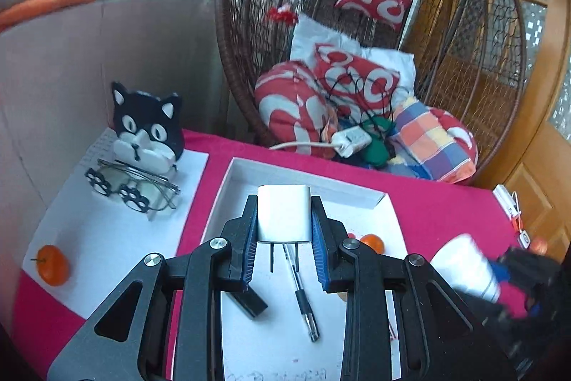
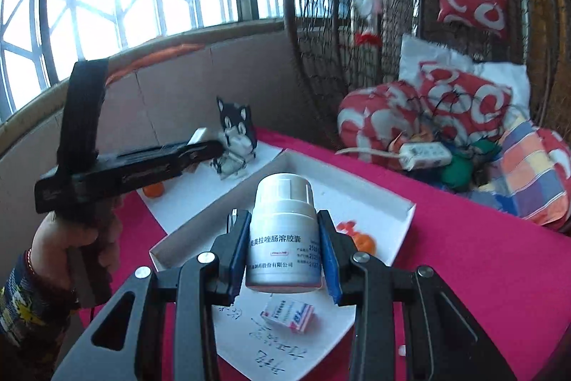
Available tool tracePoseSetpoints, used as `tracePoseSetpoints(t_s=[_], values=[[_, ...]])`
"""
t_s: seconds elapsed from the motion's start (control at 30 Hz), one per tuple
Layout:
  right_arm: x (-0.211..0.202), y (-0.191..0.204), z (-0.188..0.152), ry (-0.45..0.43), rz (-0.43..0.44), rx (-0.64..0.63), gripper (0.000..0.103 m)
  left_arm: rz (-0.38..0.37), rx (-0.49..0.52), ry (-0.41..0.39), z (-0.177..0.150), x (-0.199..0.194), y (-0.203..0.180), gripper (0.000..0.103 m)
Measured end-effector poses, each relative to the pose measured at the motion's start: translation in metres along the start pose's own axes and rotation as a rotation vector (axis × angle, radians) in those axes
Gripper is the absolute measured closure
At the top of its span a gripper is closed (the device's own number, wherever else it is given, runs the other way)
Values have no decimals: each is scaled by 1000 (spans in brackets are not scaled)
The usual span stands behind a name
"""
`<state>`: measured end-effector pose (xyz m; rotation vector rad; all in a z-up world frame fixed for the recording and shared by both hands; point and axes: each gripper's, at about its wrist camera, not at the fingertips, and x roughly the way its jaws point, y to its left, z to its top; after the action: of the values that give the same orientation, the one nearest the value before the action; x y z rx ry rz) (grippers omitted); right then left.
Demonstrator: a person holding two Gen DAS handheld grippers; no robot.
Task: Organize rigid objects
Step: 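Open left tool to drop white charger while right tool releases pill bottle into tray, then move both open tools back toward the remaining pile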
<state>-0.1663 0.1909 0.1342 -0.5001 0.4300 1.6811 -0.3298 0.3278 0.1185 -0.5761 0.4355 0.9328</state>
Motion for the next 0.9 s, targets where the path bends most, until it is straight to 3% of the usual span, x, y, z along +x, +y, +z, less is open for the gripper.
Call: tracePoseSetpoints(t_s=[0.2,0.43,0.5,0.53,0.57,0.6,0.63,0.67,0.77,0.9], values=[[54,19,-14,112,-5,-34,67,47,33,134,-6,52,5,77],[76,26,-27,155,-44,-56,67,77,33,117,-10,54,6,76],[75,23,-29,149,-48,-42,66,86,29,113,-12,52,8,65],[75,22,-28,144,-51,-40,65,91,19,100,-12,48,9,43],[71,20,-28,133,-54,-39,56,98,5,81,-11,45,10,16],[68,19,-28,121,-53,-38,45,107,-7,52,-11,38,10,9],[62,17,-28,102,-54,-33,18,120,-17,16,-11,30,11,0],[53,15,-29,68,-63,-27,9,140,-29,-28,-12,17,11,0],[25,10,-34,-23,-86,-22,0,161,-75,-112,-18,-12,10,0],[-10,-1,-39,-116,-84,3,0,125,-108,-212,-28,-52,-1,0]])
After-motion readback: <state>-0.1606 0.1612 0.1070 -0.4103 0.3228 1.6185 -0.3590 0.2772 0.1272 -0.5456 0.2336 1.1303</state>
